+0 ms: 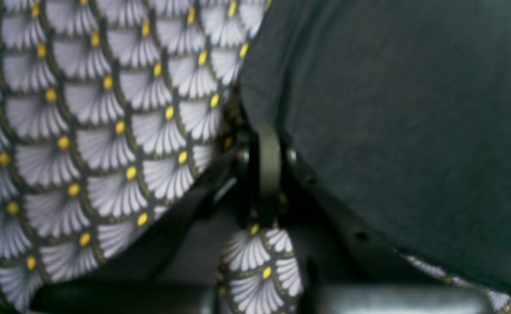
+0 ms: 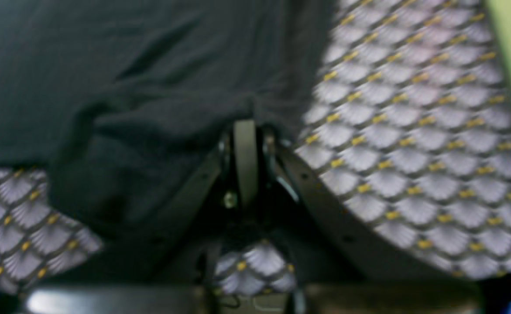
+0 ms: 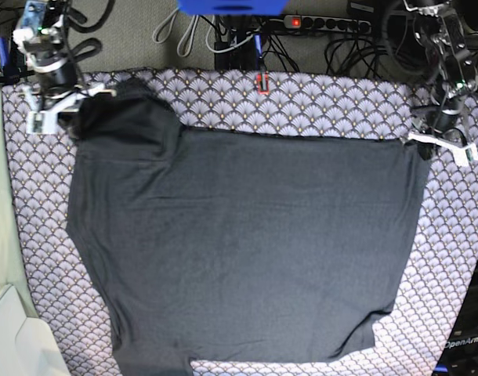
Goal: Fold the T-shirt properly
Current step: 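Lift the shoulder edge with both grippers and pull it taut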
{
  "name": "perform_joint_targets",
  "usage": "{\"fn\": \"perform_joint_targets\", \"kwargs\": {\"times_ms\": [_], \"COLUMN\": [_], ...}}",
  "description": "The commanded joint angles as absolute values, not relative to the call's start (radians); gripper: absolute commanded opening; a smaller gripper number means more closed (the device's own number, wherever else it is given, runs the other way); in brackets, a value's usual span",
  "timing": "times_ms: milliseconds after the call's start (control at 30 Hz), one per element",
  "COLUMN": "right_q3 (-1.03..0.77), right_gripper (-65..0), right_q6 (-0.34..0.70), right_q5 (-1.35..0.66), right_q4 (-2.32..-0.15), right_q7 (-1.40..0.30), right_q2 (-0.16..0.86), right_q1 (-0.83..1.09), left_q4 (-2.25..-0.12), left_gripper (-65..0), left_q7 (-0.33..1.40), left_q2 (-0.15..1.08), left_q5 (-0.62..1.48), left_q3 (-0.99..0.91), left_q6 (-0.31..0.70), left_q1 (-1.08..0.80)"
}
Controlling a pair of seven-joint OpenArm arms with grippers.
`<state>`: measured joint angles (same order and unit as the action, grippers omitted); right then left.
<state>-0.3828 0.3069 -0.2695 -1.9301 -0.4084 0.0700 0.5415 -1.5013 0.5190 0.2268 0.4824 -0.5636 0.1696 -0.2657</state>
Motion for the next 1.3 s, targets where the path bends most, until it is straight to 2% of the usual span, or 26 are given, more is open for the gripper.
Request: {"fn": "perform_joint_targets", "kwargs": {"times_ms": [0, 133, 267, 400, 700, 867, 1267], "right_q3": [-0.397, -0.410, -0.412, -0.412, -0.427, -0.515, -0.555], "right_gripper": [-65.0, -65.0, -65.0, -65.0, -65.0, -65.0, -65.0], "right_q6": [0.312, 0.321, 0.433, 0.450, 0.455, 0.581, 0.610], "right_q5": [-0.275, -0.275, -0.272, -0.272, -0.277, -0.277, -0.277], "right_q4": [-1.948, -1.948, -1.946, -1.946, -1.946, -1.948, -1.948], "right_q7": [-0.387, -0.387, -0.387, -0.387, -0.380, -0.387, -0.387], "right_q2": [0.079, 0.079, 0.074, 0.077, 0.107, 0.094, 0.085], "right_q1": [0.545, 0.567, 0.610, 0.665, 0.733, 0.734, 0.750], "left_q4": [-1.534, -1.570, -1.577, -1.577, -1.681, -1.709, -1.709], "left_gripper": [-64.6, -64.6, -64.6, -64.6, -64.6, -64.6, -64.6], "left_q7": [0.499, 0.568, 0.674, 0.719, 0.722, 0.723, 0.725], "left_q2": [0.243, 0.243, 0.237, 0.236, 0.240, 0.242, 0.243], "left_q5": [0.487, 0.487, 0.487, 0.487, 0.487, 0.487, 0.487], "left_q3": [-0.584, -0.621, -0.688, -0.723, -0.753, -0.776, -0.788], "left_q6": [0.171, 0.171, 0.177, 0.180, 0.180, 0.180, 0.182], "left_q1": [-0.274, -0.297, -0.298, -0.317, -0.409, -0.435, -0.449]}}
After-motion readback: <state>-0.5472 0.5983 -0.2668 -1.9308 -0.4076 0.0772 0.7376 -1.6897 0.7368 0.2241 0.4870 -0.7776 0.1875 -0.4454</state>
